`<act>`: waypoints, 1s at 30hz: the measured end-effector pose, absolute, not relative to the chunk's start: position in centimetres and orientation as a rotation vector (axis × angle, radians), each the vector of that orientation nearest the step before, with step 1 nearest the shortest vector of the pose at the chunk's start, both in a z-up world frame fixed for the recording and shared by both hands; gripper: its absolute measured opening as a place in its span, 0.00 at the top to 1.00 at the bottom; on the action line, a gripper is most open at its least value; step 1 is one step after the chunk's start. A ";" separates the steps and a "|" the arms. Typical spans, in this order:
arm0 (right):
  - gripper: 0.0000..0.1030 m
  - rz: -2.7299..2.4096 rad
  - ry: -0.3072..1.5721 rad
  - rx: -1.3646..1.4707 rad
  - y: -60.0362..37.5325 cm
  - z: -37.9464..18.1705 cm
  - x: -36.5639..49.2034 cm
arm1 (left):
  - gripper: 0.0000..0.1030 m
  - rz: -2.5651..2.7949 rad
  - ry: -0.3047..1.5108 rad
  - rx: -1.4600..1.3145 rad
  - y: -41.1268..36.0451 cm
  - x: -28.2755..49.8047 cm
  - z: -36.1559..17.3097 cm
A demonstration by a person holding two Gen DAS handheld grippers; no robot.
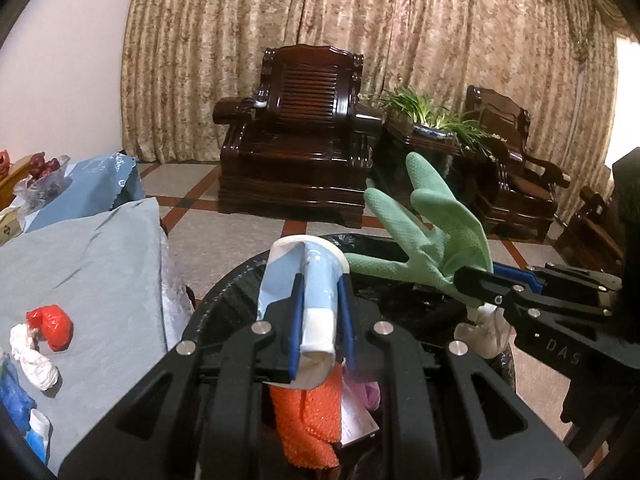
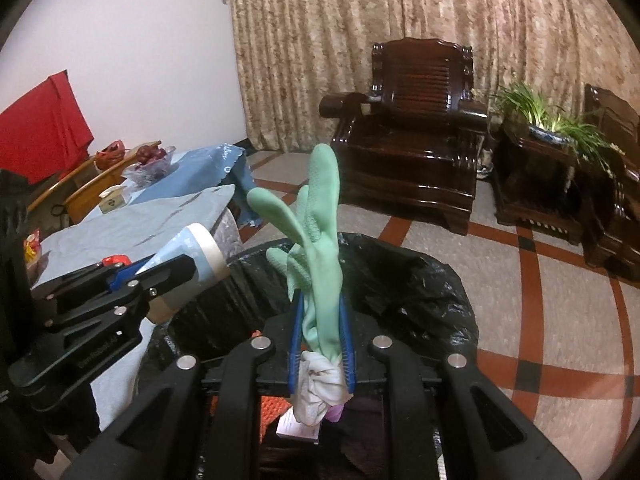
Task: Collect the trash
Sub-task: 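Open the right tool to drop the glove while the left tool drops the cup, then move both open tools back over the table toward the remaining trash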
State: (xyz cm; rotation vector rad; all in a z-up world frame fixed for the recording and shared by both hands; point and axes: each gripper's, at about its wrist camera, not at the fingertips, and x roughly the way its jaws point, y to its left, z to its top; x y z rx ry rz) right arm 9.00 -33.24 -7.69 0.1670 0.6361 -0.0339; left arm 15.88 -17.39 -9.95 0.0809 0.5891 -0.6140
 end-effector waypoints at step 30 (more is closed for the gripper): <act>0.06 0.003 0.565 0.105 -28.7 -5.8 8.5 | 0.09 -0.352 0.584 -0.004 -4.5 14.1 -7.4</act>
